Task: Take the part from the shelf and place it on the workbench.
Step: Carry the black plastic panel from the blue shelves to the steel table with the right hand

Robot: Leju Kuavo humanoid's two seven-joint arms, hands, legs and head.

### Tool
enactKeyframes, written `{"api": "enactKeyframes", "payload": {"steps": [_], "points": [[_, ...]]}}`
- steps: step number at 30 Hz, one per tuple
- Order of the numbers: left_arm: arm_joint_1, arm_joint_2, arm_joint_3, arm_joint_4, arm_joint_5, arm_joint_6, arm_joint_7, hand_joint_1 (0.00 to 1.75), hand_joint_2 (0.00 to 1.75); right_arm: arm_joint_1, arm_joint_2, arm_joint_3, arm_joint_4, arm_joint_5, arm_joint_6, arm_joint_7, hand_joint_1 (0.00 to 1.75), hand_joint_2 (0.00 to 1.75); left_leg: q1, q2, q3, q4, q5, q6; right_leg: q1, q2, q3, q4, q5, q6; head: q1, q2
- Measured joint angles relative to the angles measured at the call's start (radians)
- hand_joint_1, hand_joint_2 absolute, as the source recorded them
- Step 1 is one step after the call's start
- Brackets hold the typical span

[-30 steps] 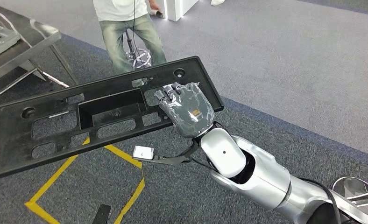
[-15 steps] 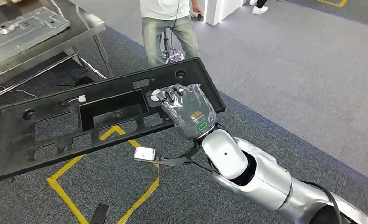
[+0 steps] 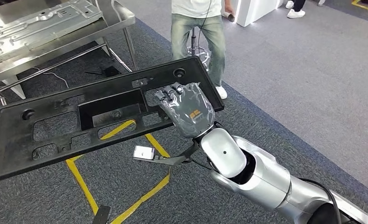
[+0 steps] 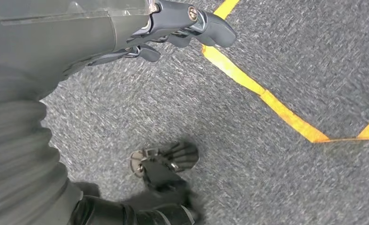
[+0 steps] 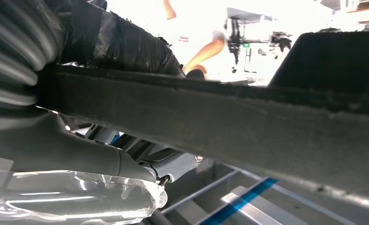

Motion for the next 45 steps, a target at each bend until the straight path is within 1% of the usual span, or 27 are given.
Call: {"api": "enactKeyframes", "payload": {"steps": [2,4,6,8,9,10,11,12,13,15,18,19,21,23,25,26,27,28,30,32,36,38,40,41,42,43,45], "points": [[-0.001,0.0,0.0,0.0,0.0,0.0,0.0,0.0,1.75,-0.001,0.0,0.0,0.0,0.0,0.0,0.0,1.75,1.75,-0.011,0.006,0.018,-0.033,-0.004,0.01,0.002,-0.014,0.007,-0.004,-0.005,0.011,0.002,0.0],[0.001,0.0,0.0,0.0,0.0,0.0,0.0,0.0,1.75,-0.001,0.001,0.0,0.0,0.0,0.0,0.0,1.75,1.75,-0.01,-0.014,0.024,-0.041,-0.004,0.022,0.0,-0.026,0.016,-0.006,-0.013,0.024,0.003,0.0],[0.001,0.001,-0.001,0.0,0.0,0.0,0.0,0.0,1.75,-0.002,0.002,0.0,-0.001,0.0,0.0,0.0,1.75,1.75,-0.006,-0.033,0.038,-0.053,-0.003,0.036,-0.004,0.006,0.007,0.028,-0.037,0.031,0.005,0.0],[-0.003,0.001,-0.001,0.0,0.0,0.0,0.0,0.0,1.75,-0.002,0.002,0.0,-0.001,0.0,0.0,0.0,1.75,1.75,-0.005,-0.051,0.047,-0.057,-0.005,0.048,-0.007,0.06,-0.05,0.144,-0.09,0.03,0.01,0.0],[-0.005,0.001,-0.001,0.0,0.0,0.0,0.0,0.0,1.75,-0.001,0.002,0.0,-0.001,0.0,0.0,0.0,1.75,1.75,-0.006,-0.06,0.048,-0.056,-0.008,0.052,-0.007,0.073,-0.09,0.214,-0.116,0.03,0.012,0.0],[-0.006,0.001,-0.002,0.0,0.0,0.0,0.0,0.0,1.75,0.002,0.001,0.0,-0.001,0.0,0.0,0.0,1.75,1.75,-0.007,-0.072,0.049,-0.055,-0.01,0.055,-0.006,0.078,-0.122,0.263,-0.126,0.03,0.013,0.0],[-0.006,0.001,-0.002,0.0,0.0,0.0,0.0,0.0,1.75,0.004,0.001,0.0,-0.001,0.0,0.0,0.0,1.75,1.75,-0.008,-0.084,0.05,-0.052,-0.012,0.055,-0.006,0.08,-0.139,0.278,-0.117,0.029,0.013,0.0],[-0.005,0.001,-0.002,0.0,0.0,0.0,0.0,0.0,1.75,0.004,0.001,0.0,-0.001,0.0,0.0,0.0,1.75,1.75,-0.009,-0.096,0.051,-0.049,-0.015,0.055,-0.006,0.081,-0.133,0.249,-0.085,0.027,0.013,0.0],[-0.005,0.001,-0.002,0.0,0.0,0.0,0.0,0.0,1.75,0.005,0.0,0.0,-0.001,0.0,0.0,0.0,1.75,1.75,-0.009,-0.107,0.054,-0.044,-0.019,0.053,-0.006,0.085,-0.109,0.186,-0.04,0.024,0.014,0.0],[-0.005,0.0,-0.003,0.0,0.0,0.0,0.0,0.0,1.75,0.003,0.0,0.0,-0.001,0.0,0.0,0.0,1.75,1.75,-0.009,-0.126,0.055,-0.035,-0.028,0.047,-0.006,0.106,-0.055,0.059,0.017,0.019,0.013,0.0],[-0.004,-0.001,-0.003,0.0,0.0,0.0,0.0,0.0,1.75,0.002,0.001,0.0,-0.001,0.0,0.0,0.0,1.75,1.75,-0.005,-0.144,0.047,-0.033,-0.028,0.032,-0.002,0.118,-0.03,0.005,0.024,0.015,0.014,0.0],[-0.002,0.001,-0.004,0.0,0.0,0.0,0.0,0.0,1.75,0.002,0.001,0.0,-0.001,0.0,0.0,0.0,1.75,1.75,-0.003,-0.145,0.045,-0.036,-0.029,0.027,-0.004,0.114,-0.027,0.0,0.026,0.012,0.015,0.0],[0.001,0.002,-0.004,0.0,0.0,0.0,0.0,0.0,1.75,0.0,0.001,0.0,-0.001,0.0,0.0,0.0,1.75,1.75,-0.005,-0.117,0.035,-0.012,-0.046,0.017,-0.009,0.103,-0.015,-0.014,0.029,0.003,0.011,0.0],[-0.001,0.001,-0.004,0.0,0.0,0.0,0.0,0.0,1.75,-0.001,0.002,0.0,-0.001,0.0,0.0,0.0,1.75,1.75,-0.003,-0.072,-0.012,0.084,-0.09,0.006,-0.01,0.088,-0.003,-0.023,0.027,-0.004,0.007,0.0],[-0.003,0.0,-0.004,0.0,0.0,0.0,0.0,0.0,1.75,-0.001,0.002,0.0,-0.001,0.0,0.0,0.0,1.75,1.75,0.006,-0.053,-0.079,0.201,-0.128,-0.005,-0.01,0.074,0.002,-0.024,0.022,-0.007,0.006,0.0],[-0.003,0.0,-0.004,0.0,0.0,0.0,0.0,0.0,1.75,0.0,0.002,0.0,0.0,0.0,0.0,0.0,1.75,1.75,0.01,-0.05,-0.098,0.226,-0.125,-0.01,-0.011,0.068,0.004,-0.023,0.019,-0.006,0.006,0.0],[-0.002,0.0,-0.004,0.0,0.0,0.0,0.0,0.0,1.75,0.001,0.002,0.0,0.0,0.0,0.0,0.0,1.75,1.75,0.015,-0.048,-0.097,0.213,-0.103,-0.014,-0.012,0.064,0.007,-0.023,0.016,-0.003,0.006,0.0],[0.0,0.001,-0.004,0.0,0.0,0.0,0.0,0.0,1.75,0.001,0.002,0.0,0.0,0.0,0.0,0.0,1.75,1.75,0.02,-0.044,-0.076,0.162,-0.067,-0.018,-0.015,0.061,0.011,-0.022,0.012,0.001,0.006,0.0],[-0.001,0.001,-0.005,0.0,0.0,0.0,0.0,0.0,1.75,0.0,0.002,0.0,0.0,0.0,0.0,0.0,1.75,1.75,0.022,-0.032,-0.012,0.029,-0.01,-0.024,-0.016,0.056,0.017,-0.018,0.002,0.013,0.005,0.0],[-0.003,0.0,-0.005,0.0,0.0,0.0,0.0,0.0,1.75,-0.001,0.002,0.0,-0.001,0.0,0.0,0.0,1.75,1.75,0.017,-0.027,0.019,-0.031,-0.004,-0.017,-0.012,0.053,0.019,-0.016,-0.005,0.025,0.004,0.0],[-0.001,0.0,-0.006,0.0,0.0,0.0,0.0,0.0,1.75,-0.002,0.002,0.0,-0.001,0.0,0.0,0.0,1.75,1.75,0.012,-0.037,0.03,-0.038,-0.015,0.014,-0.015,0.054,0.021,-0.001,-0.025,0.047,0.007,0.0],[-0.004,0.001,-0.006,0.0,0.0,0.0,0.0,0.0,1.75,-0.003,0.002,0.0,-0.001,0.0,0.0,0.0,1.75,1.75,0.012,-0.041,0.041,-0.042,-0.019,0.028,-0.016,0.066,-0.022,0.091,-0.07,0.048,0.012,0.0],[-0.005,0.002,-0.006,0.0,0.001,0.0,0.0,0.0,1.75,-0.002,0.001,0.0,-0.001,0.0,0.0,0.0,1.75,1.75,0.007,-0.046,0.047,-0.041,-0.024,0.037,-0.012,0.074,-0.099,0.226,-0.117,0.044,0.015,0.0],[-0.005,0.002,-0.006,0.0,0.001,0.0,0.0,0.0,1.75,0.0,0.001,0.0,-0.001,0.0,0.0,0.0,1.75,1.75,0.004,-0.049,0.05,-0.041,-0.026,0.04,-0.009,0.075,-0.128,0.267,-0.121,0.041,0.016,0.0],[-0.005,0.002,-0.006,0.0,0.001,0.0,0.0,0.0,1.75,0.002,0.001,0.0,-0.001,0.0,0.0,0.0,1.75,1.75,0.0,-0.053,0.053,-0.041,-0.029,0.042,-0.007,0.077,-0.14,0.271,-0.105,0.037,0.016,0.0],[-0.005,0.001,-0.006,0.0,0.001,0.0,0.0,0.0,1.75,0.003,0.001,0.0,-0.001,0.0,0.0,0.0,1.75,1.75,-0.002,-0.057,0.057,-0.04,-0.031,0.043,-0.004,0.078,-0.131,0.236,-0.07,0.031,0.016,0.0],[-0.004,0.0,-0.007,0.0,0.0,0.0,0.0,0.0,1.75,0.002,0.0,0.0,-0.001,0.0,0.0,0.0,1.75,1.75,-0.005,-0.064,0.064,-0.04,-0.036,0.041,0.003,0.083,-0.079,0.103,0.009,0.015,0.016,0.0]]}}
